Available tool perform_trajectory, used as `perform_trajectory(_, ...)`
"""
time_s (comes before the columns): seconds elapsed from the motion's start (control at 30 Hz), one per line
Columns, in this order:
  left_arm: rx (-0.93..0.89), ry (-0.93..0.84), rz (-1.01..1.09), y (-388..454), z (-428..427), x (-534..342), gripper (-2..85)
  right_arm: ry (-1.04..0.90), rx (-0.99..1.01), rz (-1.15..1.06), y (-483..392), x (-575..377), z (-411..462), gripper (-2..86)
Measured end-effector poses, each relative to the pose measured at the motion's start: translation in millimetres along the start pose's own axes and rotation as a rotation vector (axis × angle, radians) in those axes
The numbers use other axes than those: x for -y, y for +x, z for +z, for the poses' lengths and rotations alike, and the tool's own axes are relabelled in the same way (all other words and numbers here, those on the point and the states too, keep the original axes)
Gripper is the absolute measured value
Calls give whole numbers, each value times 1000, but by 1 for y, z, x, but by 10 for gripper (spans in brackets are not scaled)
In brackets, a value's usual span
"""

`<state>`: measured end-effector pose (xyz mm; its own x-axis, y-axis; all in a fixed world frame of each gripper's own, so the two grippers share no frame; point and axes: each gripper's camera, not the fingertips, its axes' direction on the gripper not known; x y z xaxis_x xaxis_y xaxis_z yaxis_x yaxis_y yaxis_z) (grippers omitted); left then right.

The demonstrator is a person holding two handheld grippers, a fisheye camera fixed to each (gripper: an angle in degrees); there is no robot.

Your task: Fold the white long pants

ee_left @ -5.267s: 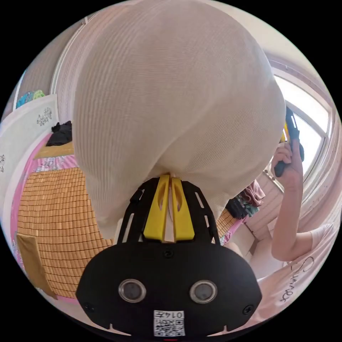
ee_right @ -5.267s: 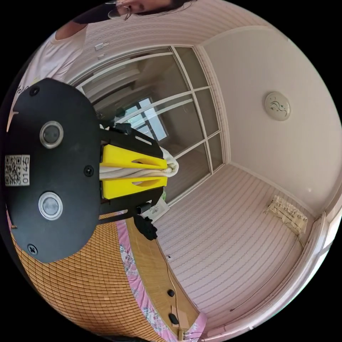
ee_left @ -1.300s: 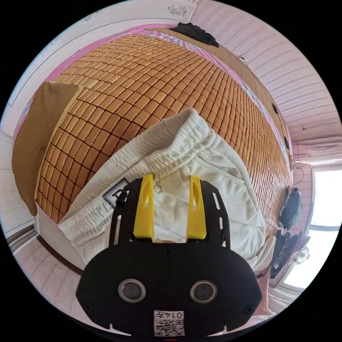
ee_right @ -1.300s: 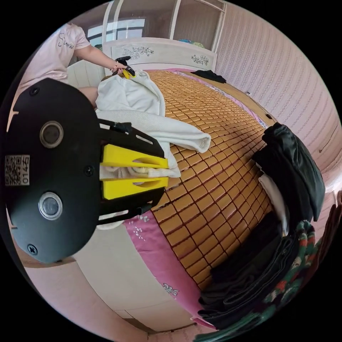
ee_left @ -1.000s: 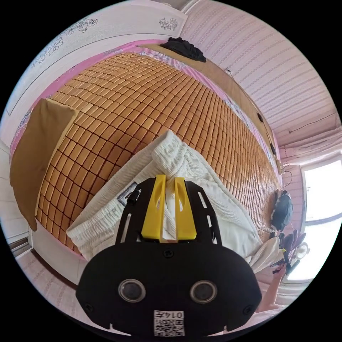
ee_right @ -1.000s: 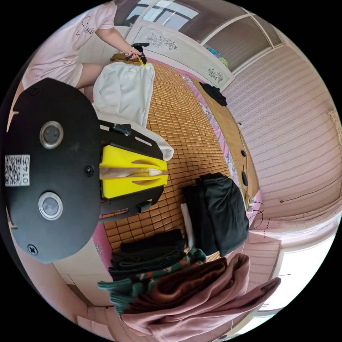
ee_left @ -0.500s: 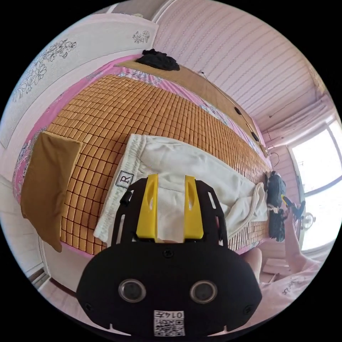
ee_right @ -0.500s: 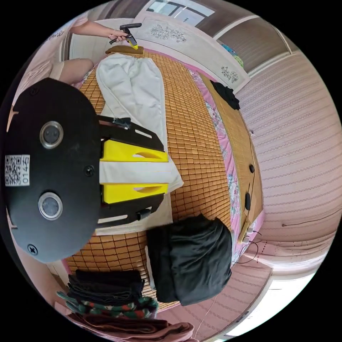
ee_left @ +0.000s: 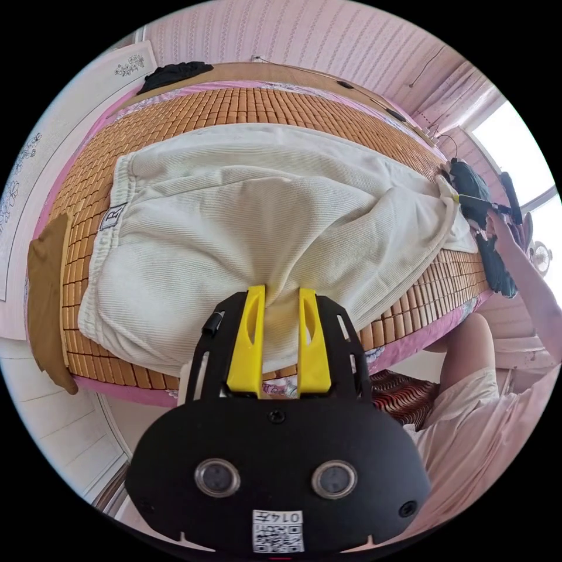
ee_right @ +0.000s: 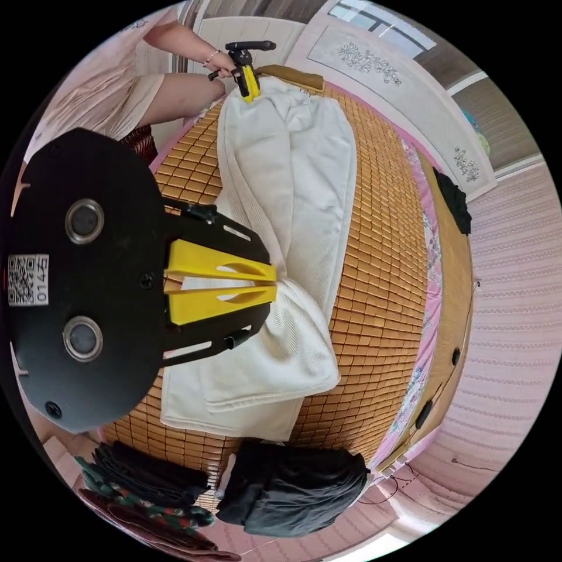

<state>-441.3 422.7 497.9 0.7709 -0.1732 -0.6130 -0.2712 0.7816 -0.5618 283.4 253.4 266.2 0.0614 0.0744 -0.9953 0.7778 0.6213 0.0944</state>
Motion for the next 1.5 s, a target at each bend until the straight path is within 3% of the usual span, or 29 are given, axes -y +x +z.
perform_trajectory(0.07,-19,3,-5,-5,-2,-3,76,85,-13,35,-2,-68,-45,13)
perform_trajectory(0.2,-80,37,-73,-23,-11,-17,53,-43,-47,366,16,-218,-55,22)
perform_trajectory(0.3,-111,73,-141,-40,-20,-37,60,-48,-29,490,32,-272,-62,77)
perform_trajectory(0.57,-158,203,-469,-113,-55,-116,83,-90,-207,611,91,-275,-48,156)
perform_trajectory(0.67,-159,260,-612,-142,-63,-146,96,-179,-175,704,126,-276,-19,171)
perform_trajectory(0.77,-204,243,-771,-170,-53,-164,122,-278,-51,807,149,-284,6,138)
perform_trajectory(0.9,-322,221,-899,-192,-29,-171,124,-82,50,772,141,-286,-31,36)
perform_trajectory(1.1,-369,233,-810,-178,-19,-150,19,298,88,581,105,-306,-138,14)
perform_trajectory(1.17,-360,222,-786,-172,-22,-148,2,318,58,598,104,-328,-153,14)
perform_trajectory(1.23,-315,265,-743,-164,-33,-151,-5,265,72,642,113,-353,-146,19)
perform_trajectory(1.37,-337,391,-662,-151,-71,-179,-8,-26,60,737,124,-395,-89,48)
perform_trajectory(1.5,-246,284,-657,-146,-64,-205,-3,-87,-49,711,116,-399,-71,63)
